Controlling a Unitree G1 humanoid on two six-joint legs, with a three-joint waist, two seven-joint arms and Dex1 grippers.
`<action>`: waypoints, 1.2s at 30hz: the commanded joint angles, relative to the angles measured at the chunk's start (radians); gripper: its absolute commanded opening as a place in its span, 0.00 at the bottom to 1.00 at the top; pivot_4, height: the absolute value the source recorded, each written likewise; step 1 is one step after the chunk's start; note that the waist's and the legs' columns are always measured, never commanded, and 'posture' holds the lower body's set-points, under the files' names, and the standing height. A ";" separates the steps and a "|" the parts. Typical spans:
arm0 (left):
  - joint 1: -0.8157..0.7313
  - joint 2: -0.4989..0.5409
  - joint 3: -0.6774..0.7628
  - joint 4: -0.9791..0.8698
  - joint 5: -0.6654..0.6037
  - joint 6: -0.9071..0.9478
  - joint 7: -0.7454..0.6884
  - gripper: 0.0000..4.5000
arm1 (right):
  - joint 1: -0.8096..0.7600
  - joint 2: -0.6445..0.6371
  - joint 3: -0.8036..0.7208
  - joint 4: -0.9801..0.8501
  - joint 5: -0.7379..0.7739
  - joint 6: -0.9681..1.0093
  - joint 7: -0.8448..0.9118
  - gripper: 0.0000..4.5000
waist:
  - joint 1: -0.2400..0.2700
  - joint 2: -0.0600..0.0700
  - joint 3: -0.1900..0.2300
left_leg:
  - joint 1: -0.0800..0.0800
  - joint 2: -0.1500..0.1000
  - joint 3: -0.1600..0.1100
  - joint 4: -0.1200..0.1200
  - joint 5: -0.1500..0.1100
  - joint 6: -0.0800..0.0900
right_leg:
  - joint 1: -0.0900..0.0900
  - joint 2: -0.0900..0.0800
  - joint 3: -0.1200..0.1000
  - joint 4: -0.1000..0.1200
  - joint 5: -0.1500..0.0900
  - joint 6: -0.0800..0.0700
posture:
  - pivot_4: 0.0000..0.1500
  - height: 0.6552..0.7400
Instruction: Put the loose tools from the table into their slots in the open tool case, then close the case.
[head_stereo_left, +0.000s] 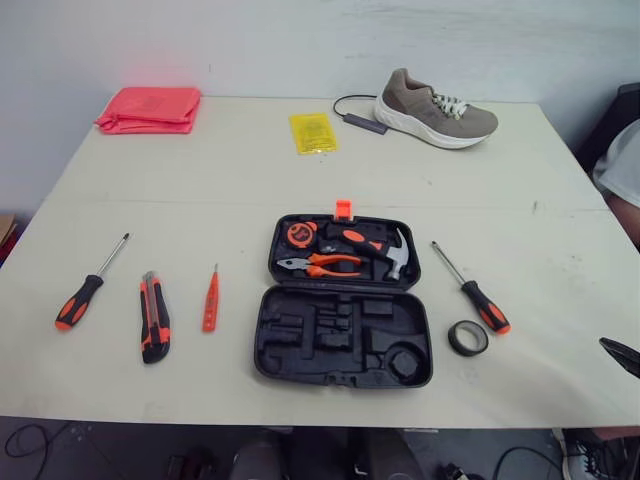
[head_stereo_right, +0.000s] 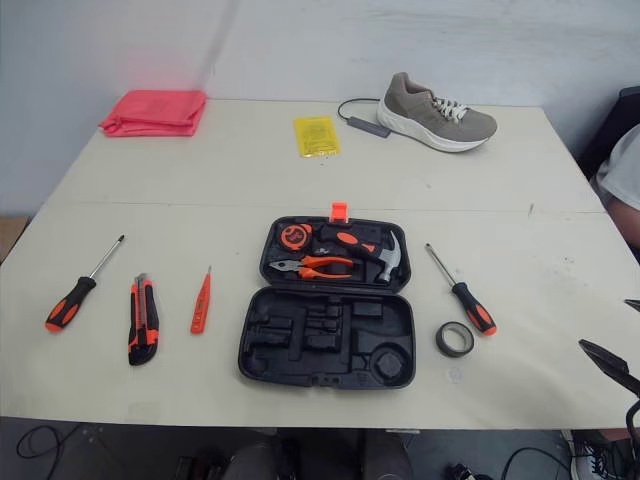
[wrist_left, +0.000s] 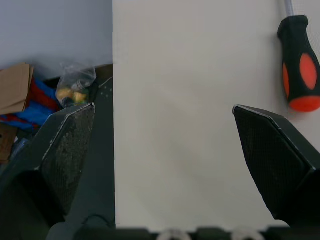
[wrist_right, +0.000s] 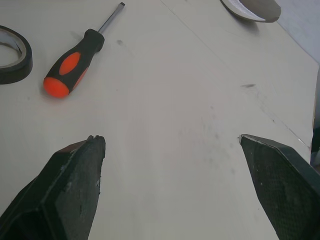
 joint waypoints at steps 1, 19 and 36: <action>-0.022 -0.008 -0.020 -0.064 -0.024 0.026 -0.054 1.00 | -0.022 0.009 0.038 -0.136 0.072 0.071 -0.014 1.00 | 0.000 0.001 0.000 | 0.000 0.000 0.000 0.000 0.000 -0.001 | 0.000 0.000 0.000 0.001 0.000 0.000 | 1.00 1.00; -0.305 -0.116 -0.429 -0.408 0.103 0.612 0.057 1.00 | -0.219 0.210 0.380 -0.753 0.317 0.309 -0.202 1.00 | 0.004 -0.002 -0.002 | -0.003 -0.001 0.001 0.004 0.002 0.003 | -0.002 0.005 0.000 0.006 -0.001 -0.001 | 1.00 1.00; -0.347 -0.166 -0.525 -0.375 0.168 0.651 0.091 0.63 | -0.201 0.274 0.494 -0.791 0.269 0.186 -0.146 1.00 | 0.004 -0.002 -0.003 | -0.002 0.000 0.003 0.005 0.003 0.004 | -0.003 0.005 0.000 0.008 -0.001 -0.001 | 1.00 1.00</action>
